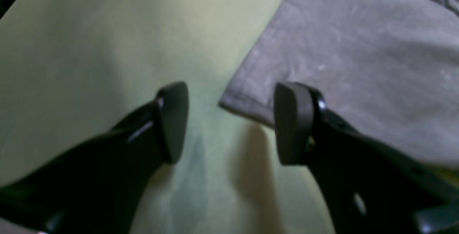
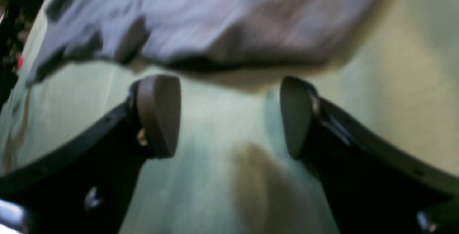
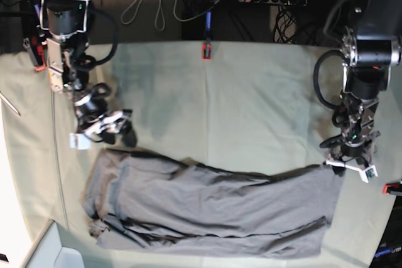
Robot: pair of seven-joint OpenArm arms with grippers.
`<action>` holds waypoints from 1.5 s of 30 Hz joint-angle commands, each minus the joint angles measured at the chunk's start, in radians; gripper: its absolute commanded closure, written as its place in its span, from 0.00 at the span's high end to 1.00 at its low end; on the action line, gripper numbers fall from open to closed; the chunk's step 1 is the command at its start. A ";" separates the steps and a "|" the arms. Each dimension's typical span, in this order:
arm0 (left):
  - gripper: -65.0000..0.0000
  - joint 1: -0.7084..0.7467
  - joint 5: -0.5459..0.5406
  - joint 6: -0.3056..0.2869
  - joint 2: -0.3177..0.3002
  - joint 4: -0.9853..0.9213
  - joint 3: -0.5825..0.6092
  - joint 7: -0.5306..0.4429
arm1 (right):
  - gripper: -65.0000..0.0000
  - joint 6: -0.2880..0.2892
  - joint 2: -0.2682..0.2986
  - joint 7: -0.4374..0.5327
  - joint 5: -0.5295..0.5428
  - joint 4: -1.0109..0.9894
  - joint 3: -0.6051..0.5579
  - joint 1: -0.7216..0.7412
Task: Layout the t-shirt on the table in an organized manner, then fold the t-shirt properly
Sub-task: 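Grasp the shirt's edge corners with the right and left grippers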
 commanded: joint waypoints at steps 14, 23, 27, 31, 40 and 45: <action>0.56 -0.011 0.003 -0.002 -0.016 0.012 0.002 -0.030 | 0.67 0.016 0.011 0.029 0.014 -0.281 -0.008 0.203; 0.56 0.015 0.000 -0.002 -0.021 0.014 -0.004 -0.029 | 0.58 0.017 0.006 0.029 0.014 -0.284 -0.008 0.252; 0.56 0.024 0.001 -0.002 -0.023 0.017 -0.005 -0.029 | 0.32 0.017 0.005 0.029 0.014 -0.286 -0.008 0.268; 0.56 0.035 -0.002 -0.002 -0.035 0.020 -0.005 -0.029 | 0.06 0.016 0.012 0.026 0.014 -0.280 -0.008 0.265; 0.57 0.032 -0.003 -0.002 -0.041 0.021 -0.005 -0.030 | 0.00 0.016 0.041 0.023 0.019 -0.016 0.001 0.039; 0.57 0.032 -0.003 -0.002 -0.032 0.023 -0.007 -0.030 | 0.00 0.016 0.031 0.008 0.019 0.314 0.090 -0.173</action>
